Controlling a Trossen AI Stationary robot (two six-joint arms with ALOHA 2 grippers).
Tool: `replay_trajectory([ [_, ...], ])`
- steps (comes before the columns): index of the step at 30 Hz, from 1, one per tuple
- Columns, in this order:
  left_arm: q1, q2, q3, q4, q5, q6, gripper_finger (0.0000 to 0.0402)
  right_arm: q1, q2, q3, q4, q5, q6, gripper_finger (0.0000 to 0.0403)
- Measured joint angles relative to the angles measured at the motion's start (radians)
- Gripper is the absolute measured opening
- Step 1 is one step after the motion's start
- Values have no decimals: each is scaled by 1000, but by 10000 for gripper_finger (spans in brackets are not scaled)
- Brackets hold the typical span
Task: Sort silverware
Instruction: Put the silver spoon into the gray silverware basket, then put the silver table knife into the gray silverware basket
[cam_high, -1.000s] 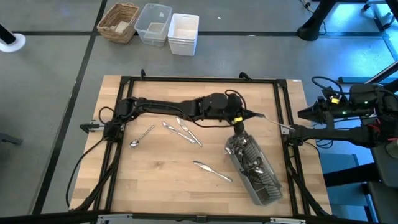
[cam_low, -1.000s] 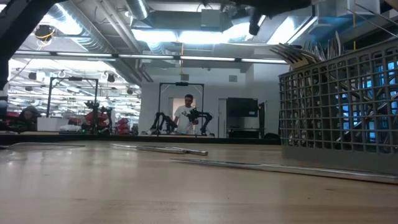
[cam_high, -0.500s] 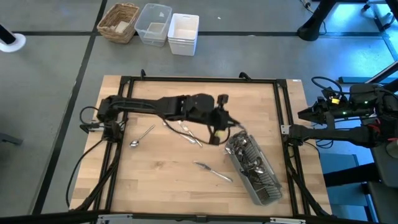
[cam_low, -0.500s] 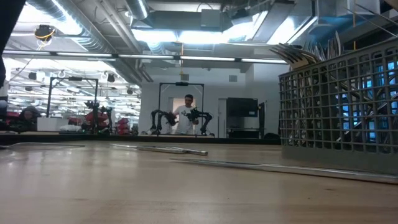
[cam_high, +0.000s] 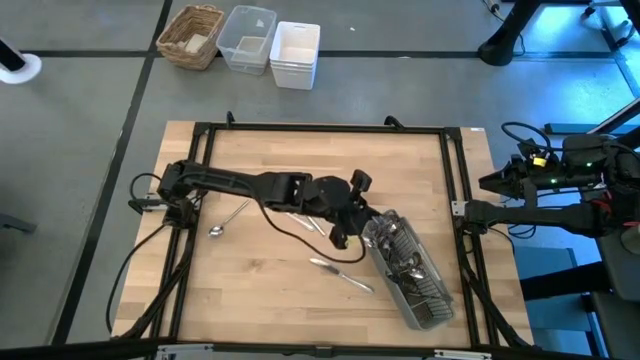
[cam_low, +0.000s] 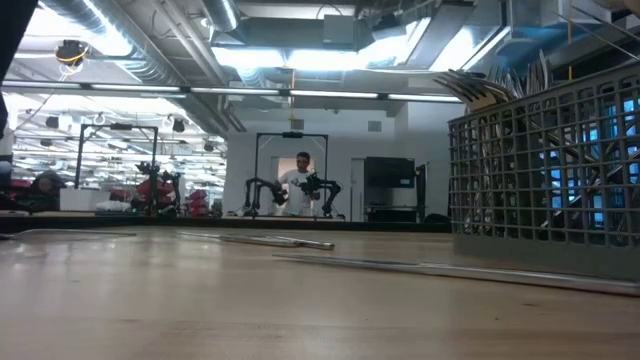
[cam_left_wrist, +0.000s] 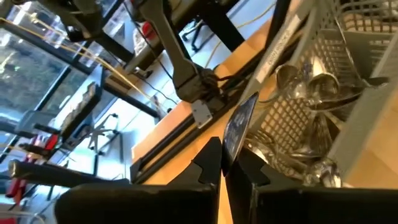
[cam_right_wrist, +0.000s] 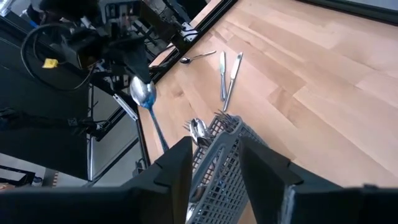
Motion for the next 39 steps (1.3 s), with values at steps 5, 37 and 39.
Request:
replay_trajectory([
  [5,23,23,0,0,9,14,1,0,0,0,0,2,0,134],
  [37,-11,147,0,54,32,204,81,0,0,0,7,44,-1,134],
  [39,-12,144,0,69,32,162,86,0,0,0,29,44,-1,134],
])
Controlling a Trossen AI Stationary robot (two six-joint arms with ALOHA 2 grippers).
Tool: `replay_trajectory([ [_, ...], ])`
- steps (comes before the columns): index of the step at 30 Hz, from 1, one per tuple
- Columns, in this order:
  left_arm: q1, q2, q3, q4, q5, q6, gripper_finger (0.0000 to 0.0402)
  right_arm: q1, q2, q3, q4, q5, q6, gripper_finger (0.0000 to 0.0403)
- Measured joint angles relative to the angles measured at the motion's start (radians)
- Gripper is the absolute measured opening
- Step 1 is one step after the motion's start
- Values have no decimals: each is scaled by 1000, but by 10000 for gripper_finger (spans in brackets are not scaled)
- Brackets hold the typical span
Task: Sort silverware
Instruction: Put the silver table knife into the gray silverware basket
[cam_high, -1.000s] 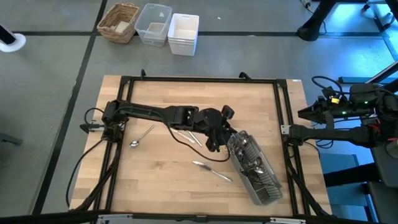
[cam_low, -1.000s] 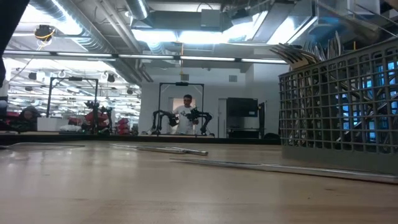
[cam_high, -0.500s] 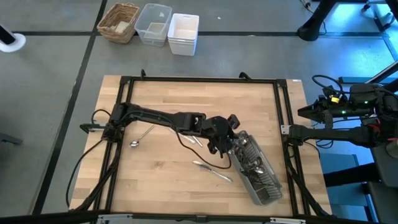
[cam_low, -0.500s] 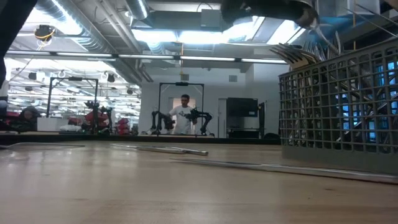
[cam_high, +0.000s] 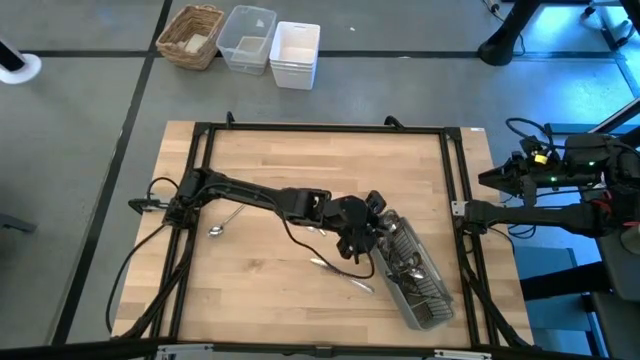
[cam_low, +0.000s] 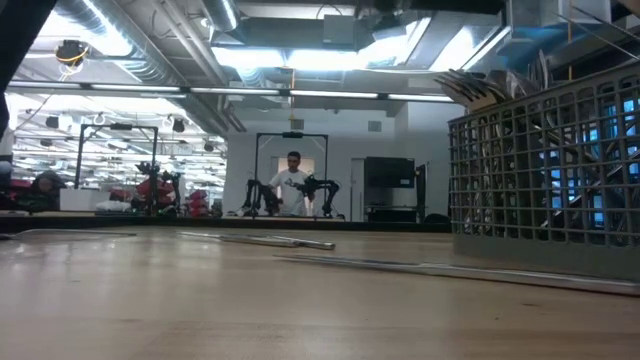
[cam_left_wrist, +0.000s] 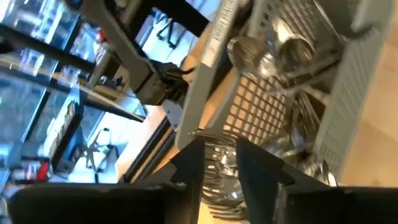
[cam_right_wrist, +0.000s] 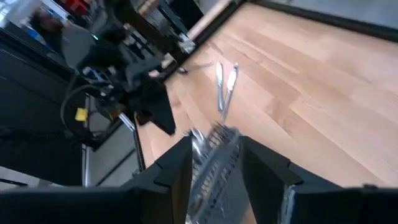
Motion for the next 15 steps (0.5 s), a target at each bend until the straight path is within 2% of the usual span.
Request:
replay_trajectory([
  [3,-1,-20,0,-14,-5,-123,87,0,0,0,64,0,0,134],
  [7,13,-77,2,-98,-13,-411,77,0,6,0,189,-8,0,134],
  [10,41,-133,2,-300,-15,-668,68,0,20,1,254,-34,-5,134],
  [15,88,-213,2,-785,-17,-1117,56,0,68,1,275,-80,-45,134],
])
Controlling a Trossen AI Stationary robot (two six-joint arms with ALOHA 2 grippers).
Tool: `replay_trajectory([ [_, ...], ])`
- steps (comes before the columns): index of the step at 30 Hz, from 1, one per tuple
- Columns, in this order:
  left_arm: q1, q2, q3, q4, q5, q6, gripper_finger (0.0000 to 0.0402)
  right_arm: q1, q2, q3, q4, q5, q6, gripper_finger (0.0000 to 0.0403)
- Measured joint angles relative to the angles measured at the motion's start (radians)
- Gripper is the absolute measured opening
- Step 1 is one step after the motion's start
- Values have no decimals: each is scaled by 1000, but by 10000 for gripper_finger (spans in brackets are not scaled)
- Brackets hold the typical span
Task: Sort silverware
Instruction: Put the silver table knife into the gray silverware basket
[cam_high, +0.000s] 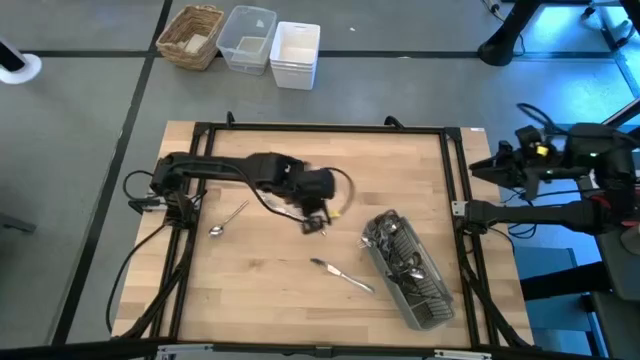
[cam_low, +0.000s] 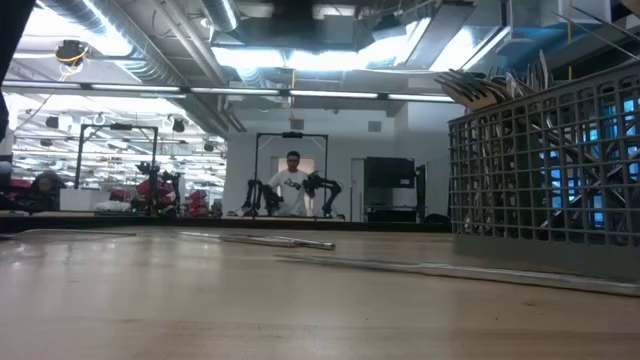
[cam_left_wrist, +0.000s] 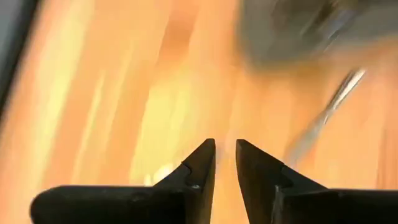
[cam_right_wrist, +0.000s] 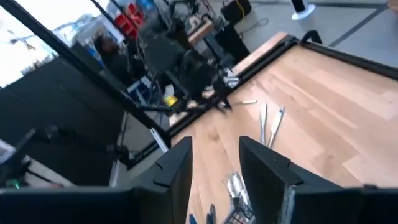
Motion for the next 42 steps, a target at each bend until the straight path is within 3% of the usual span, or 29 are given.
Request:
replay_trajectory([
  [4,5,-6,-5,-370,2,-241,49,0,55,0,-2,-47,-39,134],
  [6,5,-8,-42,-455,23,-305,45,0,79,0,-8,-67,-57,134],
  [11,16,-78,-211,-312,176,-266,27,0,106,0,-32,-105,-105,134],
  [14,33,-131,-313,-246,185,-299,13,1,106,0,-57,-108,-115,134],
  [18,63,-186,-450,-30,180,-318,2,1,114,0,-81,-106,-115,134],
  [26,78,-193,-632,318,109,27,22,0,149,0,-74,-101,-119,134],
  [33,136,-184,-748,328,106,122,79,0,182,0,-74,-95,-120,134],
  [38,187,-184,-813,360,106,303,118,0,214,0,-73,-54,-120,134],
  [42,220,-183,-858,424,121,449,126,0,247,-1,-73,-52,-120,134],
])
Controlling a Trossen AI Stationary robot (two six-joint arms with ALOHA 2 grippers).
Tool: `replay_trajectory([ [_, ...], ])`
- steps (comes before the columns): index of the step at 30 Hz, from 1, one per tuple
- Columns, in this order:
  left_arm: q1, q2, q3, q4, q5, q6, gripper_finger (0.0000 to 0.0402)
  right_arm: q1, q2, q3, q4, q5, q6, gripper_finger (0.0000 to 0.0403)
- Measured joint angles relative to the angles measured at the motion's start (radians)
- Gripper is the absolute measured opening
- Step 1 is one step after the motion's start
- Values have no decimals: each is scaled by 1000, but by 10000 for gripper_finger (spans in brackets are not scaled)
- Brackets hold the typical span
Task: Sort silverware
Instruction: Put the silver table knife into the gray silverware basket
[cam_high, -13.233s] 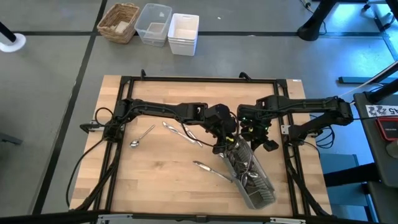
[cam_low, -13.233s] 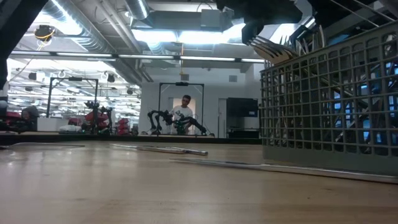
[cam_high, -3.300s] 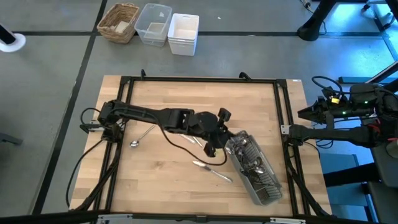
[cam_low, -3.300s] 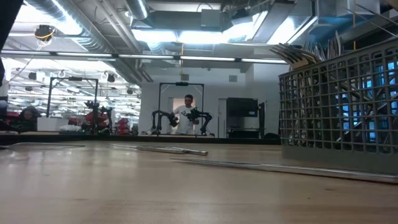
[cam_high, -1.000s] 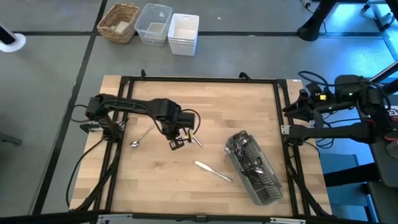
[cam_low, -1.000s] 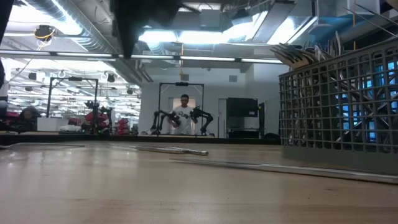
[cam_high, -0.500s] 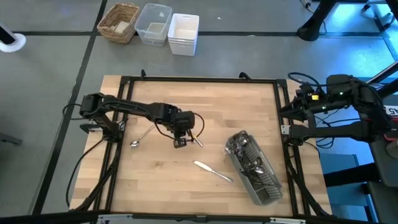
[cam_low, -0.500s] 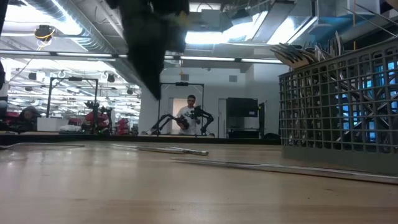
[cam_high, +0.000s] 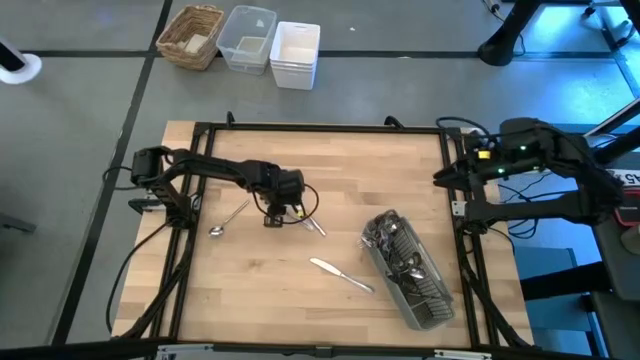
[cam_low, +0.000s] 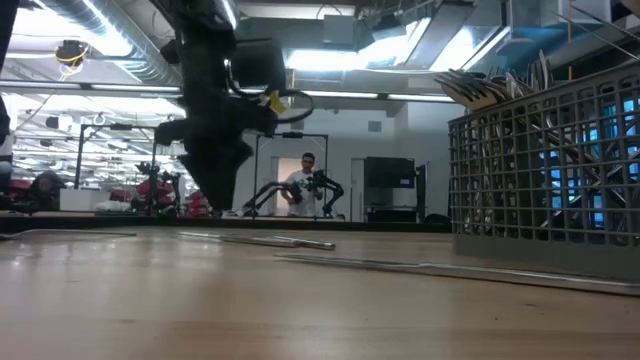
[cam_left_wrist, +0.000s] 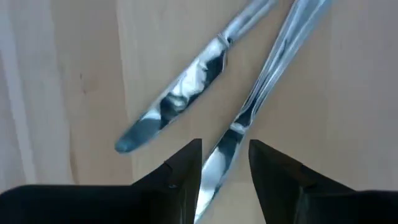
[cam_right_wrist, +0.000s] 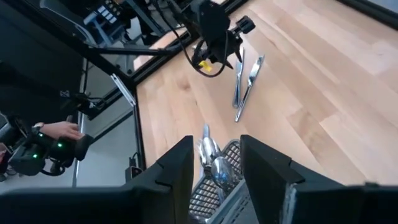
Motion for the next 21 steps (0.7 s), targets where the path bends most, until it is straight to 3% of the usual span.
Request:
replay_trajectory([
  [11,29,0,-81,118,109,183,112,1,73,0,0,0,0,133],
  [21,26,0,-92,185,113,237,102,1,137,0,1,0,0,133],
])
